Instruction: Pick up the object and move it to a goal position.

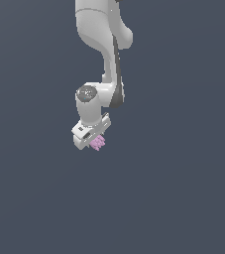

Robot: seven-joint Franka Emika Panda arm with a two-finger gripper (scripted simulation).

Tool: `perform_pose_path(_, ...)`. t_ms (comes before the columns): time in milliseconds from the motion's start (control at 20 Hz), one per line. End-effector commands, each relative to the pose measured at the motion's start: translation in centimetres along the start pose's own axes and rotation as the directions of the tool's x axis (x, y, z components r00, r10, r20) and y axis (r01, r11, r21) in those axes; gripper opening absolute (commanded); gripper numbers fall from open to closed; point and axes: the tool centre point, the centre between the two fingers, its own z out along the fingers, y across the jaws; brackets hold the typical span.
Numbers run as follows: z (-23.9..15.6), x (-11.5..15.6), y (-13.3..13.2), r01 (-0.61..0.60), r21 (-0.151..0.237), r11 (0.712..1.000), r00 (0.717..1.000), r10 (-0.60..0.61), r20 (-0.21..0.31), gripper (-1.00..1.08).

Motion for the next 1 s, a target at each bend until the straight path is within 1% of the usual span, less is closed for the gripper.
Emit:
perform_pose_path(0,-1.1,-0.2,0.6,0.000,0.000,1.000,1.000,0.000,-0.001,-1.00)
perform_pose_path(500,-7.2,-1.0,4.0,0.000,0.001,1.000,1.000,0.000,-0.001,-1.00)
perform_pose_path(700,-8.5,-1.2,4.8,0.000,0.001,1.000,1.000,0.000,-0.001,-1.00)
perform_pose_path(950,-9.0,-1.2,5.2,0.000,0.001,1.000,1.000,0.000,0.000,-1.00)
